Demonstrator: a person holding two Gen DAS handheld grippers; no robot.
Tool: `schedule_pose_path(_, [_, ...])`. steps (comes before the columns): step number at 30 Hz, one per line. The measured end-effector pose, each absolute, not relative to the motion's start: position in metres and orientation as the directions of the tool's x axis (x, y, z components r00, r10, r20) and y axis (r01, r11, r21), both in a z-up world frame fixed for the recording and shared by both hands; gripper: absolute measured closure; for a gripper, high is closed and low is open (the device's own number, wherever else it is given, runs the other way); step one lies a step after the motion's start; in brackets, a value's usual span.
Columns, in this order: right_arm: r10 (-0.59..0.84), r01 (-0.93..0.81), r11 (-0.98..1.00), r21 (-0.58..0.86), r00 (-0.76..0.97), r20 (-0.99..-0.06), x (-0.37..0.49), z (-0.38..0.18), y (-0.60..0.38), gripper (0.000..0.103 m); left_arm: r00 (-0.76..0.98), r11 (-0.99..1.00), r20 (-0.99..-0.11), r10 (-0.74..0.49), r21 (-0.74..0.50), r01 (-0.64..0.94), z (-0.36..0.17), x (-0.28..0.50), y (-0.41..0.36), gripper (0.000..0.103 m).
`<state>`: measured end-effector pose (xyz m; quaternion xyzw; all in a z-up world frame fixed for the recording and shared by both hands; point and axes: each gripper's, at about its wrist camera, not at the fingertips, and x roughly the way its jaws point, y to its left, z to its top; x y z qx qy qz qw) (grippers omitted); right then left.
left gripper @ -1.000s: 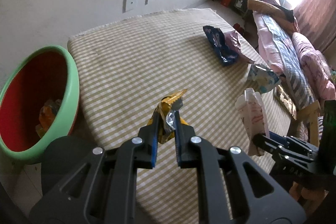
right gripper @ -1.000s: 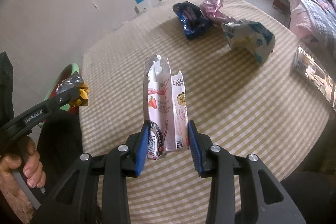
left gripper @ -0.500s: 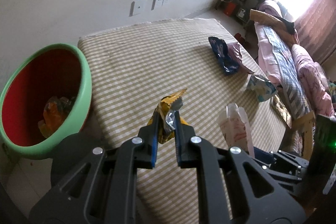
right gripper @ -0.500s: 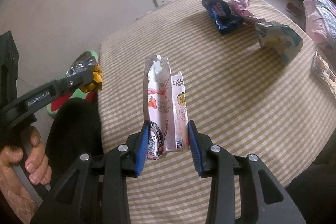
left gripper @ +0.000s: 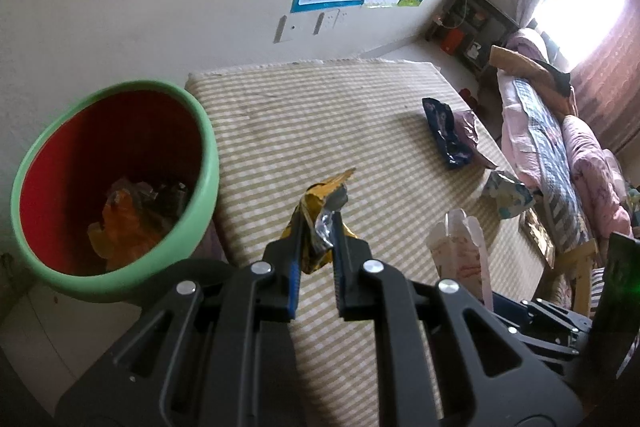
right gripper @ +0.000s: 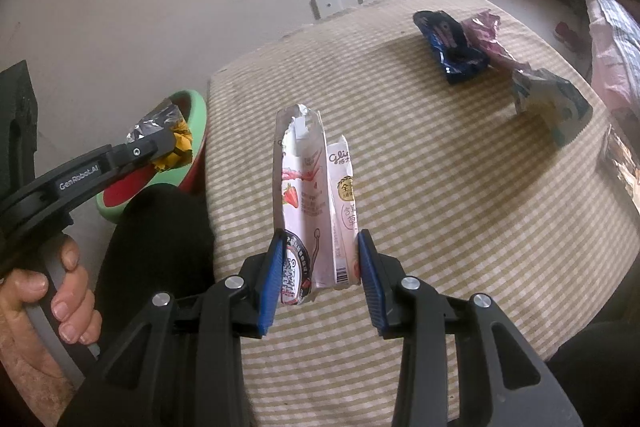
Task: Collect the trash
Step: 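Lift and carry the yellow wrapper and milk carton toward the red bin with both grippers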
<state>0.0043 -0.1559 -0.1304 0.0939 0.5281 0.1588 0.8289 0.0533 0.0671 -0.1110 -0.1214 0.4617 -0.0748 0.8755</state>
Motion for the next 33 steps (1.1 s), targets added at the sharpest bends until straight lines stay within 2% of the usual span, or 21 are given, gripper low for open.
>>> schedule_pose_path(33, [0.356, -0.262, 0.926, 0.271, 0.375, -0.856, 0.016, -0.119, -0.102, 0.067, 0.612, 0.94, -0.757, -0.228, -0.335, -0.063, -0.106, 0.048, 0.114, 0.09])
